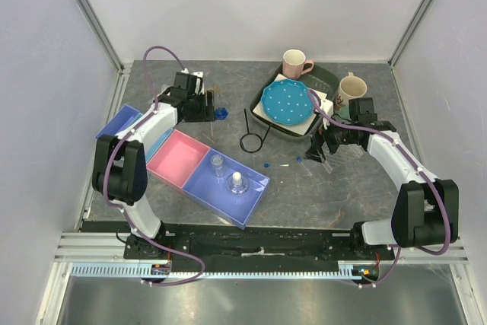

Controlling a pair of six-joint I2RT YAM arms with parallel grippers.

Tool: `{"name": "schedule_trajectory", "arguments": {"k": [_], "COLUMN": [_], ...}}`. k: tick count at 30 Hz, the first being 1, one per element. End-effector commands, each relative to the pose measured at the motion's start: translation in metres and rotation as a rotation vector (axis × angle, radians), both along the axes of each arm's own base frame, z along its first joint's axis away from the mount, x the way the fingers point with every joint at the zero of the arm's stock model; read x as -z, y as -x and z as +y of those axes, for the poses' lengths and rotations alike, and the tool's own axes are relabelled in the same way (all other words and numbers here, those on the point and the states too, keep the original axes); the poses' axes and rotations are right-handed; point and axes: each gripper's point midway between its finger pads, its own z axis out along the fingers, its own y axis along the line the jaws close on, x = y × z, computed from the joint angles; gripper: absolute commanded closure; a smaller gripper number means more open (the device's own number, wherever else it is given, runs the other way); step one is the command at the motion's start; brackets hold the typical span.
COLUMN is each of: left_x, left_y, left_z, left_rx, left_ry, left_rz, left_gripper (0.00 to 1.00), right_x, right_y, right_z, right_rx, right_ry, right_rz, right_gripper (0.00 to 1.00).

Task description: Organize the chemistry lab equipment

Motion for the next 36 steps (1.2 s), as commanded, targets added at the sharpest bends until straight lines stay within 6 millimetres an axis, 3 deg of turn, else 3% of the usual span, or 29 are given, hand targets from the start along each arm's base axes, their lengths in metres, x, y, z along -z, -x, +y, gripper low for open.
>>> {"name": "schedule_trajectory", "arguments": {"k": [1, 7, 13, 28, 36], "left_x": [-0.016, -0.056, -0.081, -0.083, -0.065], "left_y": [-0.015, -0.033, -0.057, -0.092, -0.102], "left_z": [0.003, -0.010, -0.017, -0.036, -0.042], "left_rx": [0.029, 0.075, 0.078, 0.047, 0.008], "left_ry": [-0.042, 0.021, 0.045, 0.114, 0.053], "left_rz": [-0.050, -0.201, -0.315, -0.336, -0.315], "left_gripper": [0.28, 0.27, 0.27, 0.32, 0.38], "right_x": [-0.007, -0.008, -0.008, -0.008, -0.007], "right_y": [-0.008, -0.007, -0.006, -0.006, -0.007], "right_z": [0.000, 0.001, 0.002, 0.002, 0.000], "right_rx": [-0.018, -0.024, -0.028, -0.030, -0.030], "right_ry": [-0.003, -0.007, -0.015, -0.012, -0.004], "right_rz": [-0.032, -0.031, -0.026, -0.025, -0.025], "right_gripper": [0.02, 0.02, 0.02, 0.02, 0.02]}}
